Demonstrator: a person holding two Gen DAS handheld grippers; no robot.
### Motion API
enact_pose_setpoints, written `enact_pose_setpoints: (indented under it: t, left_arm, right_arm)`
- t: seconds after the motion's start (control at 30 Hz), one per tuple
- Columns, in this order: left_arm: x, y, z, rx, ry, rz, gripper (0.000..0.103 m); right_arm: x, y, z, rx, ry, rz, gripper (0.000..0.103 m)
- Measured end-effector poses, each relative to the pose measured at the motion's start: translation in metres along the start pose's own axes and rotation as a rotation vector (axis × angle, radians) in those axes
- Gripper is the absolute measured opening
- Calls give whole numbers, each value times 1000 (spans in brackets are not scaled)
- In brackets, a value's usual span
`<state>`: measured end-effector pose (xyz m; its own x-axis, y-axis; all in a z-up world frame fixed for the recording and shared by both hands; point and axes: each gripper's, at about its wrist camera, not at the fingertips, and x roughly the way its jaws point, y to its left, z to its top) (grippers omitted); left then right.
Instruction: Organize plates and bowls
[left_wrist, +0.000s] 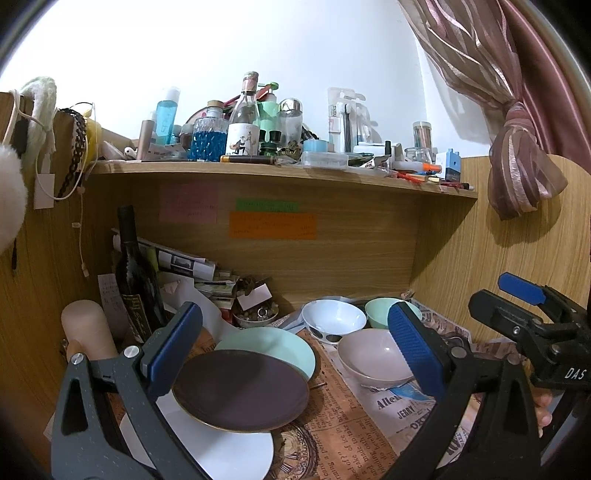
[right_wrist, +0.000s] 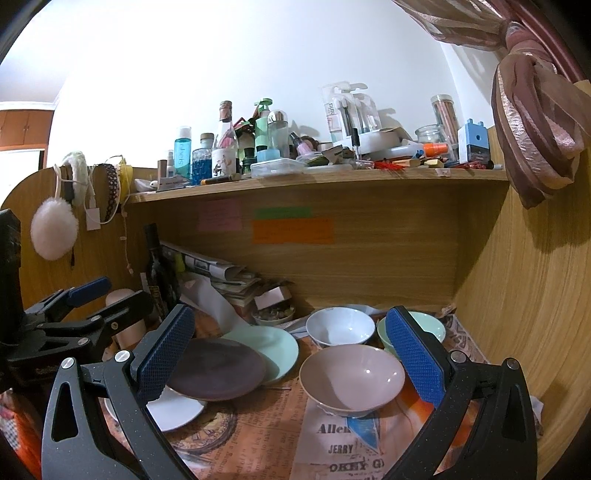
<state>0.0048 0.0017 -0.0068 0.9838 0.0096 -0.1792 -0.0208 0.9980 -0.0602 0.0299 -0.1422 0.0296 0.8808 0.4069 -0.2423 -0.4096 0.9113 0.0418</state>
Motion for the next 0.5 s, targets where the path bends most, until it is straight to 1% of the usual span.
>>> enact_pose_setpoints:
  t: [0.5]
  left_arm:
    - [3,0,1,0,6,-3,102]
  right_arm:
    - [0,1,1,4,-3,3,103]
